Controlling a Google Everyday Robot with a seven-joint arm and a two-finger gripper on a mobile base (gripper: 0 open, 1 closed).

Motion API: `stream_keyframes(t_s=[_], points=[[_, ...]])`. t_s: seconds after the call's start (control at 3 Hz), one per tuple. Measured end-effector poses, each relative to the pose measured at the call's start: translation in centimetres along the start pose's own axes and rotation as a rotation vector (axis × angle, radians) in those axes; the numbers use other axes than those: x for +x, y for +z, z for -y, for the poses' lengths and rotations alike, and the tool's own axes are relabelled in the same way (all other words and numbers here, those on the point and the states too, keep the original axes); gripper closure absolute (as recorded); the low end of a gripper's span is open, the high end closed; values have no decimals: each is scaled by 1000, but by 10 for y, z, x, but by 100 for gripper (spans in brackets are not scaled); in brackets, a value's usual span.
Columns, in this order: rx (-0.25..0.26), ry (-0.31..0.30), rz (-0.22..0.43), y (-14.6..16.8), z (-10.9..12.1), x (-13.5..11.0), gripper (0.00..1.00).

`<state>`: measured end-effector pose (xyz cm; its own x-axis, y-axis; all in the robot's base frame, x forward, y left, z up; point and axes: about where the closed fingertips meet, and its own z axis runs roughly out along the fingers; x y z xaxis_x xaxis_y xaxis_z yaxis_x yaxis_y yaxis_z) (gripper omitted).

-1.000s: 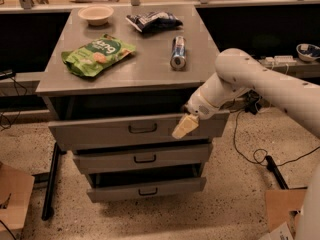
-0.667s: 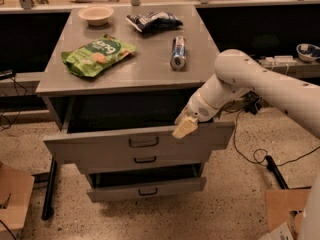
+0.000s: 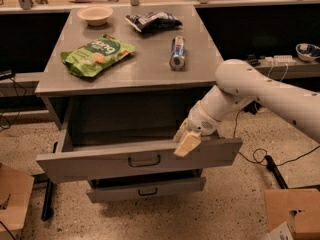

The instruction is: Open top drawer

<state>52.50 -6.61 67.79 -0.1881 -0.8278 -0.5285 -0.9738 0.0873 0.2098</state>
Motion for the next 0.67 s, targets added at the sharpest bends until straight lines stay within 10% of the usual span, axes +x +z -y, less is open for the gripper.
stream_keyframes(t_s=[0.67], points=[[0,0,0,0,0,0,39]])
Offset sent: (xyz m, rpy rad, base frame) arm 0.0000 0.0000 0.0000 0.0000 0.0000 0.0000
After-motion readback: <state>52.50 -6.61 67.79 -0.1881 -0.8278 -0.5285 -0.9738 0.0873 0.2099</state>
